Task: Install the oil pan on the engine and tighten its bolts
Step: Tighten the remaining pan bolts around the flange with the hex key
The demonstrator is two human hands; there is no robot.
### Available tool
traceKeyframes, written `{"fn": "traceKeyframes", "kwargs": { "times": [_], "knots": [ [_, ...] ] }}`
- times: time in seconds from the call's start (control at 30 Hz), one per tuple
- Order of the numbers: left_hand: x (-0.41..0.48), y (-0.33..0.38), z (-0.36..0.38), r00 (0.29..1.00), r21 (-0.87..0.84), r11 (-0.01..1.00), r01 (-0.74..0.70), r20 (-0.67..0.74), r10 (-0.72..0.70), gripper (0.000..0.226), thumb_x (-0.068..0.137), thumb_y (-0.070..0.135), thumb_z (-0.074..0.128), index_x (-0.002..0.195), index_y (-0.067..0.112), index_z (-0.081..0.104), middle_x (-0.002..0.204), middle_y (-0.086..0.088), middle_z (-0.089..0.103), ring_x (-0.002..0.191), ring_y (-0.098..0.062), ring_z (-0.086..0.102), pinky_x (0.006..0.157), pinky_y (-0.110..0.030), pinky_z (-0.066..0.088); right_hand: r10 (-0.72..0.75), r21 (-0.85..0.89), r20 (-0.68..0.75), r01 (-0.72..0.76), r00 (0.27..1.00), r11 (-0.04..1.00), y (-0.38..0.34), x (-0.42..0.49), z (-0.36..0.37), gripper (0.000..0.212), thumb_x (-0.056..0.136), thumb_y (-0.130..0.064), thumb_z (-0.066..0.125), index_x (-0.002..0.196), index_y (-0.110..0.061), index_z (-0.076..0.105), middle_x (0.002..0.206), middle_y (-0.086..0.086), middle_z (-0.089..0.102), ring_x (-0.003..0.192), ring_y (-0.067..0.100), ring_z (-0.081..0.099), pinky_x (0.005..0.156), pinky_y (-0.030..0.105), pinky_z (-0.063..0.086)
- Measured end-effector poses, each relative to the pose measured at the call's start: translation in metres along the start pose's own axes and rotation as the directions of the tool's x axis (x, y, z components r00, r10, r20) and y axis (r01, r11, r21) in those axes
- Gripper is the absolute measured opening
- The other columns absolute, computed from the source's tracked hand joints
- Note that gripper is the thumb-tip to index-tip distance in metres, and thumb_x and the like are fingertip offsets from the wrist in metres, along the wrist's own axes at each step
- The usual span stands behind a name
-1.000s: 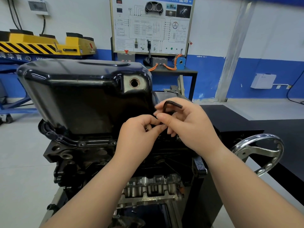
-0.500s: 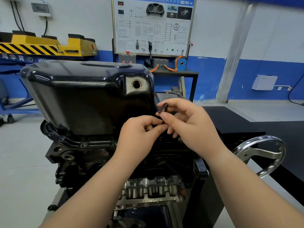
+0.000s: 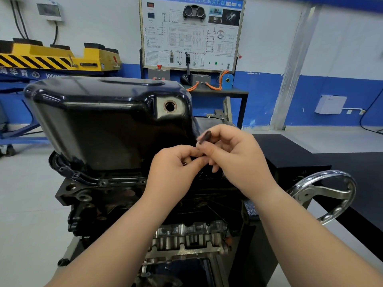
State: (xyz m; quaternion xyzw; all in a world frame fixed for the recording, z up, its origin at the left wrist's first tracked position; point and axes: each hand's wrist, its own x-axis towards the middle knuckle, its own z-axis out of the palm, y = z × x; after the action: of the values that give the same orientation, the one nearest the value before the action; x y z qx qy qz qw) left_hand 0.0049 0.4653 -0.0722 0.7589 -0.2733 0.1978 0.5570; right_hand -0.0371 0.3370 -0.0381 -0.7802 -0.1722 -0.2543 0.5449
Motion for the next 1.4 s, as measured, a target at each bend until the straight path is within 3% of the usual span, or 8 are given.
{"fn": "traceKeyframes", "kwargs": {
  "times": [0.1, 0.37, 0.57, 0.73, 0.9, 1.07, 1.2, 1.4],
  "knots": [
    [0.002, 0.000, -0.002, 0.999, -0.001, 1.000, 0.019, 0.028, -0.019, 0.014, 0.078, 0.027, 0.071, 0.069, 0.037, 0.068, 0.042, 0.011, 0.040, 0.043, -0.002, 0.037, 0.046, -0.011, 0.032, 0.038, 0.009, 0.092, -0.038, 0.995, 0.999, -0.001, 0.002, -0.004, 0.027, 0.090, -0.003, 0.055, 0.101, -0.024, 0.067, 0.089, -0.005, 0.073, 0.063, 0.004, 0.060, 0.052, 0.023, 0.051],
    [0.003, 0.002, -0.002, 0.999, 0.049, 0.999, 0.004, 0.040, -0.006, 0.009, 0.074, 0.031, 0.074, 0.068, 0.032, 0.067, 0.040, 0.011, 0.042, 0.040, -0.002, 0.037, 0.045, -0.010, 0.031, 0.034, -0.007, -0.067, -0.034, 0.997, 0.999, 0.004, 0.003, -0.003, 0.018, 0.076, -0.010, 0.075, 0.070, -0.018, 0.059, 0.062, 0.008, 0.065, 0.052, 0.013, 0.056, 0.048, 0.022, 0.049],
    [0.004, 0.003, -0.003, 0.997, 0.086, 0.996, 0.006, 0.080, -0.013, 0.022, 0.082, 0.027, 0.067, 0.064, 0.040, 0.063, 0.044, 0.010, 0.041, 0.043, -0.002, 0.037, 0.044, -0.012, 0.031, 0.034, -0.023, 0.084, -0.032, 0.996, 0.999, 0.001, 0.003, -0.006, 0.021, 0.087, -0.007, 0.061, 0.097, -0.024, 0.067, 0.086, -0.005, 0.072, 0.058, 0.010, 0.056, 0.052, 0.021, 0.050],
    [0.005, 0.002, -0.002, 0.990, 0.110, 0.994, 0.021, 0.134, -0.036, 0.016, 0.081, 0.030, 0.068, 0.066, 0.035, 0.065, 0.042, 0.011, 0.039, 0.041, -0.002, 0.035, 0.042, -0.011, 0.028, 0.028, -0.019, 0.002, -0.028, 1.000, 0.999, 0.003, 0.004, -0.005, 0.011, 0.081, -0.005, 0.069, 0.078, -0.015, 0.067, 0.062, -0.005, 0.068, 0.049, 0.006, 0.053, 0.050, 0.016, 0.047],
    [0.003, -0.002, 0.001, 0.995, 0.085, 0.995, 0.048, 0.082, -0.055, 0.011, 0.075, 0.032, 0.073, 0.066, 0.027, 0.067, 0.044, 0.012, 0.042, 0.043, -0.002, 0.037, 0.043, -0.013, 0.031, 0.039, -0.009, -0.025, -0.039, 0.999, 0.999, 0.009, 0.002, -0.002, 0.021, 0.075, -0.013, 0.075, 0.068, -0.014, 0.056, 0.072, 0.025, 0.066, 0.052, 0.022, 0.051, 0.054, 0.033, 0.047],
    [0.005, -0.001, -0.004, 0.986, 0.052, 0.997, 0.059, 0.153, -0.066, 0.011, 0.079, 0.030, 0.069, 0.070, 0.025, 0.071, 0.046, 0.010, 0.040, 0.042, -0.003, 0.033, 0.043, -0.013, 0.028, 0.027, 0.032, 0.131, -0.031, 0.991, 0.999, 0.007, 0.002, -0.009, 0.024, 0.088, -0.006, 0.060, 0.102, -0.024, 0.068, 0.091, -0.001, 0.073, 0.062, 0.012, 0.058, 0.053, 0.025, 0.051],
    [0.006, 0.001, -0.004, 0.977, 0.043, 0.997, 0.059, 0.203, -0.066, 0.010, 0.081, 0.028, 0.069, 0.071, 0.029, 0.071, 0.040, 0.012, 0.037, 0.039, -0.003, 0.032, 0.042, -0.011, 0.026, 0.024, -0.001, 0.058, -0.024, 0.998, 1.000, 0.009, 0.004, -0.007, 0.018, 0.085, -0.005, 0.065, 0.086, -0.022, 0.071, 0.061, -0.009, 0.068, 0.054, 0.001, 0.058, 0.051, 0.019, 0.048],
    [0.003, -0.003, -0.001, 0.994, 0.030, 0.998, 0.059, 0.087, -0.061, 0.012, 0.068, 0.037, 0.074, 0.061, 0.034, 0.065, 0.040, 0.014, 0.040, 0.040, -0.002, 0.034, 0.041, -0.011, 0.029, 0.018, 0.047, -0.039, -0.017, 0.999, 0.999, 0.012, 0.002, 0.001, 0.011, 0.076, -0.005, 0.073, 0.072, -0.003, 0.063, 0.061, -0.002, 0.068, 0.050, 0.003, 0.057, 0.048, 0.016, 0.046]
  ]
}}
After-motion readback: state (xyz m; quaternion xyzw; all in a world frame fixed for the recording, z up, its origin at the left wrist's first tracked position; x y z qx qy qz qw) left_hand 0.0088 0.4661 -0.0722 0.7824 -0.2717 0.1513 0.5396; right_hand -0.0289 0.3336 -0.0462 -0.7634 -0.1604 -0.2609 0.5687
